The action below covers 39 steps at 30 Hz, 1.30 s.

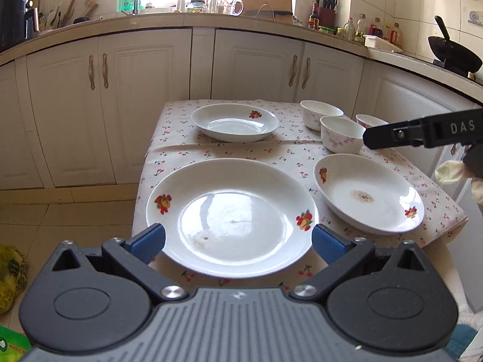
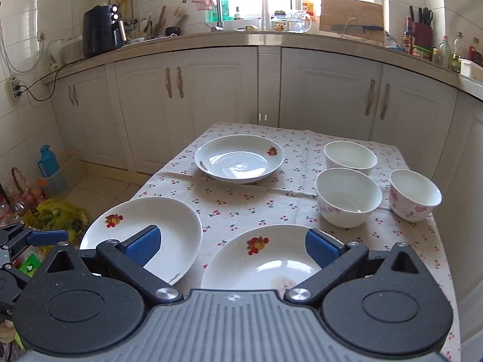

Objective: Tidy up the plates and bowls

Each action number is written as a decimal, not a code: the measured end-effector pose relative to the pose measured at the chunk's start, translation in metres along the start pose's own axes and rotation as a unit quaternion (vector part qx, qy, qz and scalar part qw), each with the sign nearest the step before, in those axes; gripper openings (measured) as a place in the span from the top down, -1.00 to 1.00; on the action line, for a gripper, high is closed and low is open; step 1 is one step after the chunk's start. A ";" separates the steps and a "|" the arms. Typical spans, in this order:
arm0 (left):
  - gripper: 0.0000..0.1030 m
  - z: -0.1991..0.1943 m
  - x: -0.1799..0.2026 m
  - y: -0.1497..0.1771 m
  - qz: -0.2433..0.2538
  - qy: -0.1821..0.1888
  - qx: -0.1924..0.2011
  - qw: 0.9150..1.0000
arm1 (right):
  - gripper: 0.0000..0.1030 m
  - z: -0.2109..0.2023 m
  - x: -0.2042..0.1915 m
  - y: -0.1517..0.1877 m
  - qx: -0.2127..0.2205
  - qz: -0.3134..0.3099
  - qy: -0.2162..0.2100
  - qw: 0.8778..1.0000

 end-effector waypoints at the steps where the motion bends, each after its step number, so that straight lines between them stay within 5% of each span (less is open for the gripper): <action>1: -0.99 0.001 -0.004 0.003 0.002 0.000 -0.006 1.000 | -1.00 0.004 -0.002 -0.001 -0.003 -0.002 -0.006 1.000; 22: -0.99 0.043 -0.031 0.022 0.057 0.047 -0.086 0.994 | -1.00 0.088 -0.038 -0.010 -0.071 -0.054 -0.111 0.990; 39: -1.00 0.051 -0.035 0.019 0.090 0.063 -0.074 0.991 | -1.00 0.133 -0.045 -0.015 -0.116 -0.077 -0.152 0.978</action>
Point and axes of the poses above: each gripper's, at about its wrist camera, not at the fingertips, and z roughly the way its jaws point, x to its right, y to its underside, the point moved 4 cm from there along z, roughly the way its jaws point, and after that the axes turned 8 degrees about -z, right-handed, at the moved point
